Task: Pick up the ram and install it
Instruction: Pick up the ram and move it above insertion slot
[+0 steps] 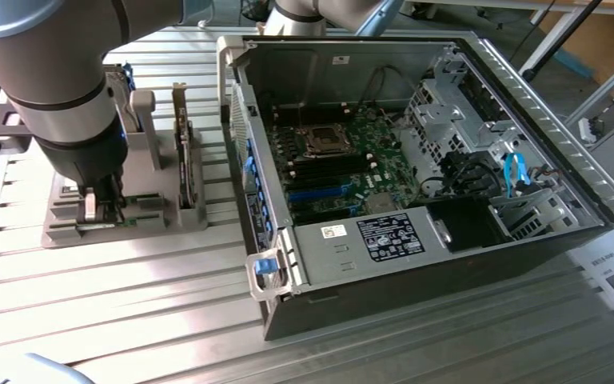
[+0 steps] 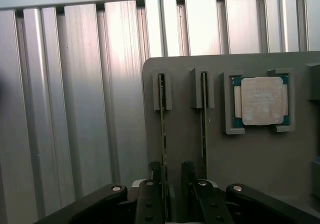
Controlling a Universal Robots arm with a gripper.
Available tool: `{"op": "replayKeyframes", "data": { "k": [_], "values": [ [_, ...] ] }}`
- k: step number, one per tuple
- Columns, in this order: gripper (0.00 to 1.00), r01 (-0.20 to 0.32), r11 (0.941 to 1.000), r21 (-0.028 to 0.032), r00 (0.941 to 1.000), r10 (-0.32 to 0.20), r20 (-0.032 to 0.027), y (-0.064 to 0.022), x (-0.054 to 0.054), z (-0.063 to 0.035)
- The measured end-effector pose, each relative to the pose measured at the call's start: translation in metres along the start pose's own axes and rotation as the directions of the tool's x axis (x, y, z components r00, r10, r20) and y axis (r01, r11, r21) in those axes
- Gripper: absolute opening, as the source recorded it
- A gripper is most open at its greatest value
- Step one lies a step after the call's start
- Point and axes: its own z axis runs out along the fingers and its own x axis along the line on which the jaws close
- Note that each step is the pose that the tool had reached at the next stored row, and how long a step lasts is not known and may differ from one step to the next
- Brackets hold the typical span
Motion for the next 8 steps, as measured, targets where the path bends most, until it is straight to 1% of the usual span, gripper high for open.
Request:
{"op": "replayKeyframes", "data": {
  "k": [8],
  "values": [
    [0.30, 0.000, 1.0000, -0.0001, 1.0000, 0.000, -0.0001, -0.0001, 0.0002, 0.0020]
  ]
}}
